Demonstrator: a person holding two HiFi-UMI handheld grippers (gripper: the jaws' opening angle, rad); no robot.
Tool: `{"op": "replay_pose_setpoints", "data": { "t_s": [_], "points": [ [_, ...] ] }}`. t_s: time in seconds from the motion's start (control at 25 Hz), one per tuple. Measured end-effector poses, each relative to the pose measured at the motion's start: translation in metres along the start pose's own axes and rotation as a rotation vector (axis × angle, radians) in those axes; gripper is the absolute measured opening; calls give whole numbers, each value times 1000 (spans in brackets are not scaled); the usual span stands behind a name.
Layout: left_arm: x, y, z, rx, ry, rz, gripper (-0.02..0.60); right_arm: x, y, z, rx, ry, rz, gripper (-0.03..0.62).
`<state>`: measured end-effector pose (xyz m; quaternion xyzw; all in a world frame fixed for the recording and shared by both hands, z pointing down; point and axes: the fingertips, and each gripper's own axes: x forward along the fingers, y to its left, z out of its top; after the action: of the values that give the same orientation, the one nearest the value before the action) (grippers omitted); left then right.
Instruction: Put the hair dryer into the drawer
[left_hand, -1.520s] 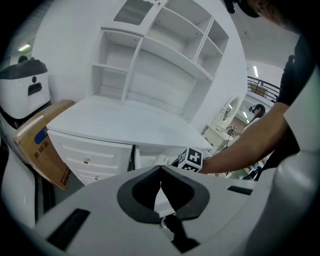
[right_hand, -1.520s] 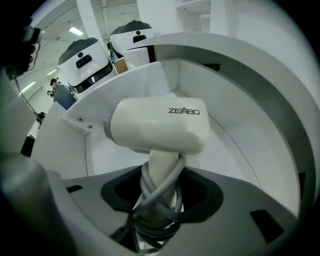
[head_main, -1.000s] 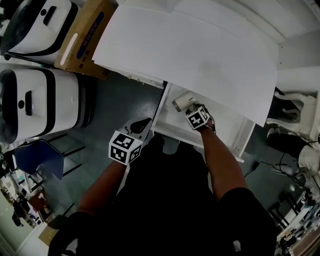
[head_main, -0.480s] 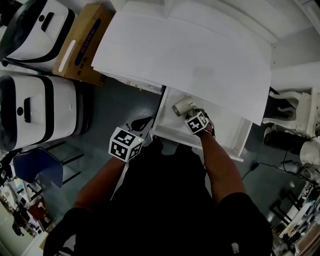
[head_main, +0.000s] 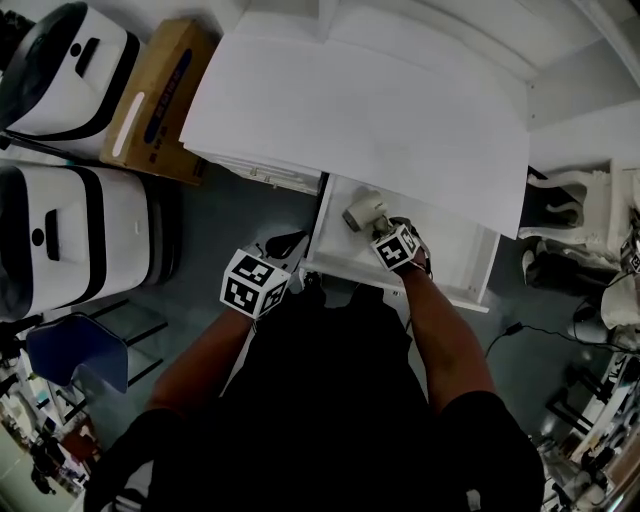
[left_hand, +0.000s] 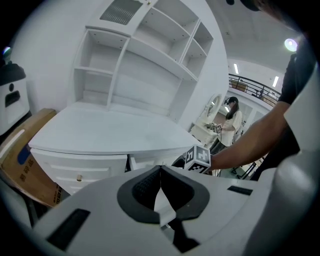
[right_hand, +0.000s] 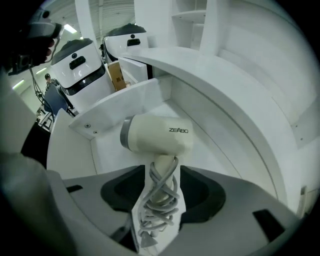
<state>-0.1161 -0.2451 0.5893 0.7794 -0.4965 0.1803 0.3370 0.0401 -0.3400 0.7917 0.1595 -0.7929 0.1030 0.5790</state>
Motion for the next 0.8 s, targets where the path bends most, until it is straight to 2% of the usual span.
{"op": "replay_pose_setpoints", "data": {
  "t_s": [0.2,0.32,0.48,0.56,0.64,0.8],
  "points": [
    [-1,-3,6,39,-17,-41,9,-27,1,8,106,-104,-31,218],
    [-3,-6,10,65,-25,-59,9,-57,7,23,209,-219,-23,218],
    [-5,-15,17,94,-36,-85,9,-107,14,45,398,-418,14,213],
    [-6,-21,22,107,-37,-102,9,-133,16,53,466,-505,28,170],
    [-5,-28,24,123,-35,-121,9,-156,19,59,503,-579,39,80],
    [-1,-41,32,146,-52,-132,9,-199,25,66,528,-694,74,49]
  ]
}}
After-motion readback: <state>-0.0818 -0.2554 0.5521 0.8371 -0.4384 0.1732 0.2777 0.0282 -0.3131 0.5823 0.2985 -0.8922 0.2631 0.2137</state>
